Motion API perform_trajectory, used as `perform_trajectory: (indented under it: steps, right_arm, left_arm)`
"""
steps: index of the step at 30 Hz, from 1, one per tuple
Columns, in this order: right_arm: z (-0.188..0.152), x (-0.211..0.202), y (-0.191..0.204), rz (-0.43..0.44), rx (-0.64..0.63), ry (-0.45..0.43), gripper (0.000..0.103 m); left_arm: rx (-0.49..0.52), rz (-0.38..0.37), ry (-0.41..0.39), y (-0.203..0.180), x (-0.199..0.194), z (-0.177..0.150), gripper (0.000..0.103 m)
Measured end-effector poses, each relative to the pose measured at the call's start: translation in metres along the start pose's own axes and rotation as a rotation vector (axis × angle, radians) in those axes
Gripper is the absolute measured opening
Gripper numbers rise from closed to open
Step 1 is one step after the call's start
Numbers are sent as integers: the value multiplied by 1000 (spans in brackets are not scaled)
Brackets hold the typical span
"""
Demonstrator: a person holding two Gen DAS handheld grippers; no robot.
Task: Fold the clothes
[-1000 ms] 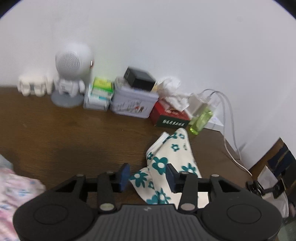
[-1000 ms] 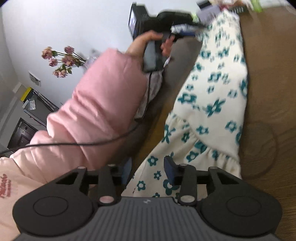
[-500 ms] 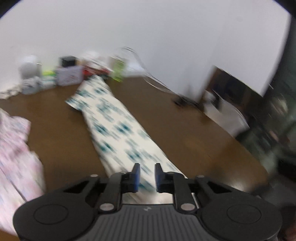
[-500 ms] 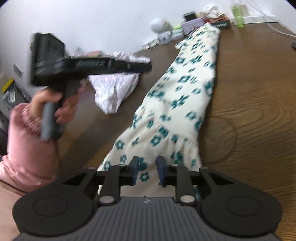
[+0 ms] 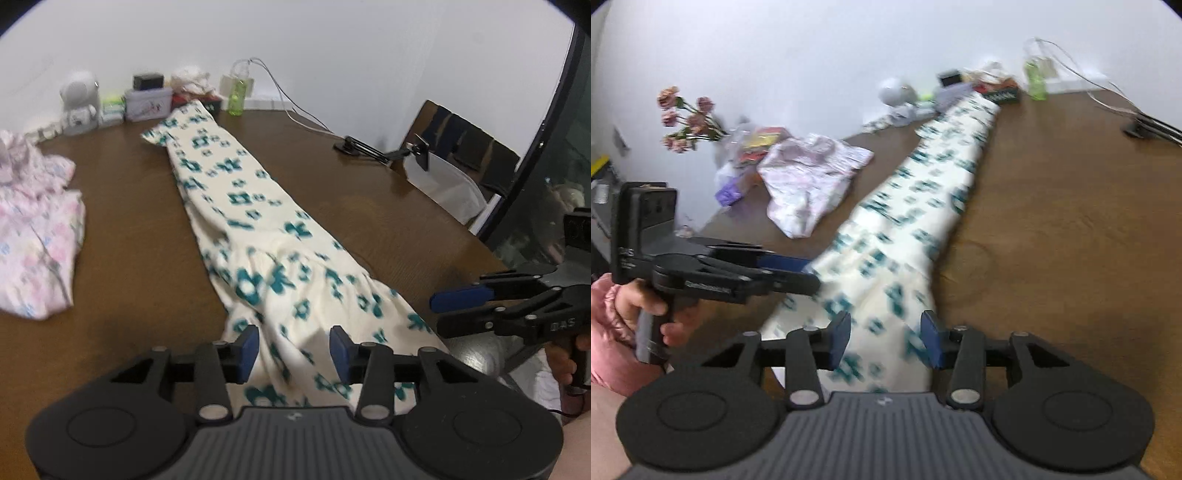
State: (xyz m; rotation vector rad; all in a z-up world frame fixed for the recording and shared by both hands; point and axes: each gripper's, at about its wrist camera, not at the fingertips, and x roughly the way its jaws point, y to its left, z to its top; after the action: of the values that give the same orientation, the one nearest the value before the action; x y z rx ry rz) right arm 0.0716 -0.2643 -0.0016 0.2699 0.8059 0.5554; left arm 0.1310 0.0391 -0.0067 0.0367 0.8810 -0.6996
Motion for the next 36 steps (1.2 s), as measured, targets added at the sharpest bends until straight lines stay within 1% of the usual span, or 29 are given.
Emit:
perform_trajectory:
  steps: [1, 3, 4, 5, 7, 8, 9, 10, 13, 16, 19, 21, 22, 23, 24, 26, 28, 29, 30, 31, 32, 33, 36]
  right_arm:
    - [-4, 1, -4, -9, 10, 10, 43]
    - [-11, 2, -6, -3, 21, 25, 43]
    - [-13, 3, -4, 6, 17, 27, 43]
    - [-15, 4, -1, 17, 8, 27, 43]
    - [-18, 2, 4, 38, -20, 27, 50]
    - [-19, 2, 7, 47, -40, 28, 57]
    - [-19, 2, 11, 54, -61, 28, 58]
    - [-18, 3, 15, 62, -82, 29, 59]
    - [-16, 16, 29, 89, -139, 54, 59]
    - [-14, 34, 41, 115, -180, 92, 59]
    - [-14, 49, 51, 144, -199, 110, 59]
    - [-14, 53, 57, 166, -203, 110, 59]
    - [-14, 53, 58, 156, -204, 105, 59]
    - [-13, 53, 59, 140, -205, 99, 58]
    - [-13, 53, 61, 123, -206, 93, 53]
    - [-13, 52, 58, 94, -193, 95, 49]
    - [-12, 49, 54, 81, -181, 97, 47]
    - [-13, 48, 54, 70, -185, 97, 40]
    - [-13, 48, 54, 59, -191, 102, 34]
    - [-13, 49, 54, 54, -195, 108, 30]
    - [-14, 50, 54, 53, -196, 115, 20]
    - [-15, 52, 54, 53, -193, 122, 11]
    - [-15, 51, 56, 53, -181, 110, 1]
  left_arm:
    - [-8, -12, 4, 0, 2, -1, 33]
    - [-20, -30, 11, -2, 5, -4, 9]
    - [-29, -37, 4, -3, 4, -5, 4]
    - [-43, -46, -11, -3, 0, -5, 3]
    - [-71, -66, -42, -2, -6, -5, 2]
    - [-89, -85, -63, -2, -11, -5, 2]
    - [-111, -113, -88, 0, -18, -3, 2]
    - [-127, -134, -111, 0, -24, -2, 2]
    - [-155, -159, -160, 0, -35, 2, 2]
    - [-176, -188, -180, -1, -40, 5, 2]
    - [-189, -228, -194, -4, -44, 5, 2]
    - [-193, -226, -205, -4, -48, 3, 2]
    - [-195, -218, -208, -2, -49, 3, 2]
    - [-196, -208, -210, -1, -50, 1, 2]
    - [-196, -195, -209, 1, -51, -1, 2]
    - [-192, -168, -201, 3, -50, -5, 2]
    - [-203, -136, -170, 7, -46, -10, 9]
    - [-211, -121, -155, 9, -43, -12, 13]
    - [-222, -113, -140, 12, -40, -15, 21]
    - [-236, -109, -124, 15, -35, -17, 25]
    - [-250, -109, -113, 18, -31, -19, 31]
    - [-263, -115, -106, 20, -27, -21, 31]
    - [-285, -130, -91, 26, -19, -25, 31]
